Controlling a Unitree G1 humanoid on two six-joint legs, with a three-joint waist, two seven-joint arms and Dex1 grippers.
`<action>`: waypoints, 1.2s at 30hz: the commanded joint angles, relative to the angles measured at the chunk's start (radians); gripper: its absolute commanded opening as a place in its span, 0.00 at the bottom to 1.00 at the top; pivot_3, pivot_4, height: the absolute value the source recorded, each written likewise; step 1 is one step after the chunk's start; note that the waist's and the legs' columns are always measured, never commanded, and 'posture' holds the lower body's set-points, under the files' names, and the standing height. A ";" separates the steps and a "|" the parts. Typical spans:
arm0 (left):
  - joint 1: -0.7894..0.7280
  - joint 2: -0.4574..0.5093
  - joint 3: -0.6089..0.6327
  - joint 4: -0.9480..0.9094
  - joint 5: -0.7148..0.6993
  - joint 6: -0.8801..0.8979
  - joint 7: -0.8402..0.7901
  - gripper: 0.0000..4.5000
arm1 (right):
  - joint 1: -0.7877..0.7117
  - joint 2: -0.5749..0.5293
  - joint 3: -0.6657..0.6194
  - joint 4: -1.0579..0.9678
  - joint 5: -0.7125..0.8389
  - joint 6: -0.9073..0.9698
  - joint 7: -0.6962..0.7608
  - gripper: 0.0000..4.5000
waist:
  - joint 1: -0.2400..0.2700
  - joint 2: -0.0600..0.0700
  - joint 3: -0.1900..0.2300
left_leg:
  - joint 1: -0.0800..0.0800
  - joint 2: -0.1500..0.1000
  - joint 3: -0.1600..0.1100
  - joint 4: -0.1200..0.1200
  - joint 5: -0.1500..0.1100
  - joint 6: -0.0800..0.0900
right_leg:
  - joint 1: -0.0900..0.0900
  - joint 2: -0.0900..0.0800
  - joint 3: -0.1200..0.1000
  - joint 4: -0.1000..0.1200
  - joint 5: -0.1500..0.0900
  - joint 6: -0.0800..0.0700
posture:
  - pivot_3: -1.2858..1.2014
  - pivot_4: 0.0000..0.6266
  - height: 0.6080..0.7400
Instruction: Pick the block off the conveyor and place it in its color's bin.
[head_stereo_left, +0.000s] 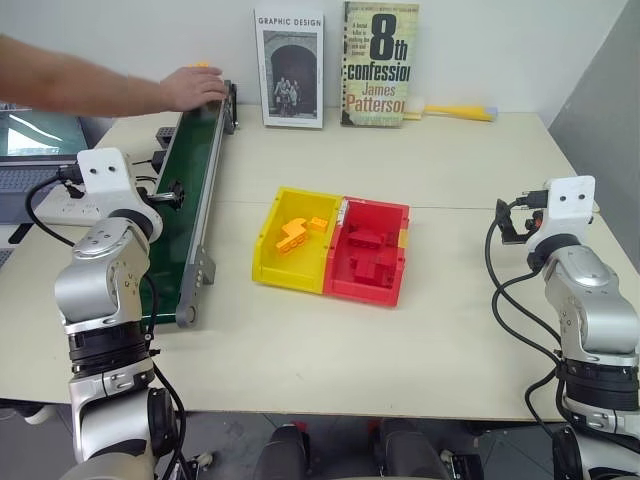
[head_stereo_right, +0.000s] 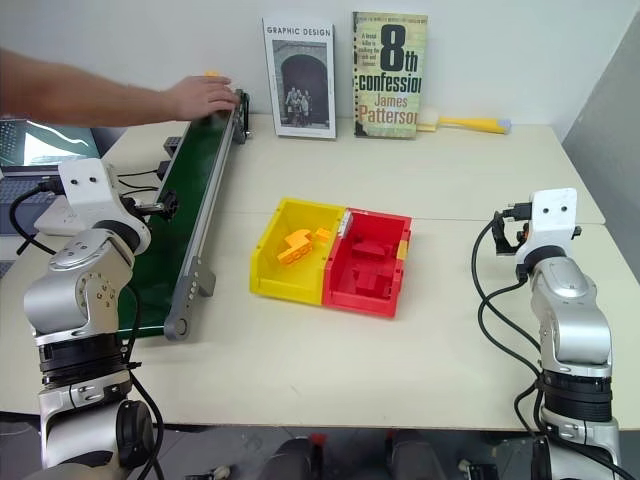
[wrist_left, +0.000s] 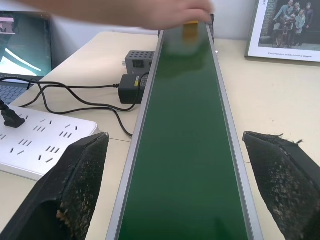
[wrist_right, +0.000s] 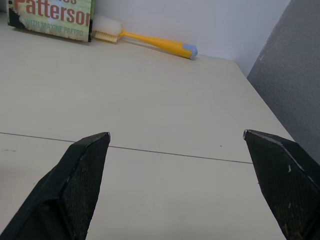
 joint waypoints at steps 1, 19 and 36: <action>-0.014 0.017 0.013 -0.020 0.015 -0.021 0.011 0.99 | -0.019 -0.013 -0.028 -0.020 0.001 -0.007 0.006 1.00 | 0.000 0.000 0.000 | 0.000 0.000 0.000 0.000 0.000 0.000 | 0.000 0.000 0.000 0.000 0.000 0.000 | 0.52 0.24 1.00; 0.023 0.005 0.028 -0.071 -0.003 -0.028 0.015 0.99 | -0.045 -0.014 -0.029 -0.010 -0.002 0.003 0.014 1.00 | 0.000 0.000 0.000 | 0.000 0.000 0.000 0.000 0.000 0.000 | 0.000 0.000 0.000 0.000 0.000 0.000 | 0.52 0.24 1.00; -0.036 -0.006 -0.003 0.037 0.011 -0.102 -0.008 0.99 | -0.210 -0.110 0.088 -0.225 0.561 0.234 0.608 1.00 | 0.001 0.000 0.000 | -0.001 0.000 -0.002 0.000 0.000 0.001 | 0.001 0.000 -0.002 -0.001 0.000 0.000 | 0.52 0.24 1.00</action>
